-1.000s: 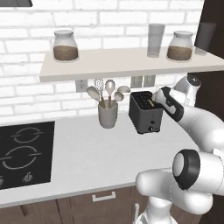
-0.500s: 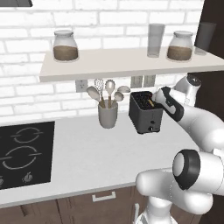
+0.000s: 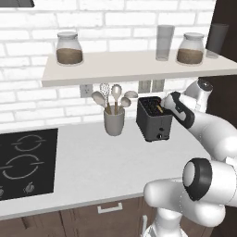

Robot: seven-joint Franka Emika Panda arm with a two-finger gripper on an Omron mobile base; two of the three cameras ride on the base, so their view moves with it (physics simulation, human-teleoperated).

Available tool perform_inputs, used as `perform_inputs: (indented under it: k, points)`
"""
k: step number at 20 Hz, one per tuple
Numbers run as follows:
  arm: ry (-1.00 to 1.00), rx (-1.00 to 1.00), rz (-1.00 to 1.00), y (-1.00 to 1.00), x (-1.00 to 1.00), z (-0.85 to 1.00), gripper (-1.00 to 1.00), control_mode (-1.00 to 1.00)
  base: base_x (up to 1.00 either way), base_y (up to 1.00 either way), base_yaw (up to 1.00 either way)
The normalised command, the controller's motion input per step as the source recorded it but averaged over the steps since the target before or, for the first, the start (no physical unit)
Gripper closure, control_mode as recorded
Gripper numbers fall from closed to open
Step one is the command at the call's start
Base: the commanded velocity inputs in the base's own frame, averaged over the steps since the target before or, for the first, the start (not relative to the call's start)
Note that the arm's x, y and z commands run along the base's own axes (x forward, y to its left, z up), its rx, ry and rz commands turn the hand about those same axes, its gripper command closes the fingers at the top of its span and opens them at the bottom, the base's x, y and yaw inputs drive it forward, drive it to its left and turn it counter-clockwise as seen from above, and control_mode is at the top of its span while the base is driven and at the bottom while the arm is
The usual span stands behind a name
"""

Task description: Start the toaster. Once the lever pops up, take the bread to the plate on the dining counter.

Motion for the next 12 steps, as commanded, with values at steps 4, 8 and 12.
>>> perform_inputs:
  k: [4,8,12]
  points:
    - [0.00,0.00,0.00,0.00,0.00,0.00,-1.00,-1.00,0.00,0.00,0.00]
    - [0.00,0.00,0.00,0.00,0.00,0.00,-1.00,-1.00,0.00,0.00,0.00]
    - [0.00,0.00,0.00,0.00,0.00,0.00,-1.00,-1.00,0.00,0.00,0.00]
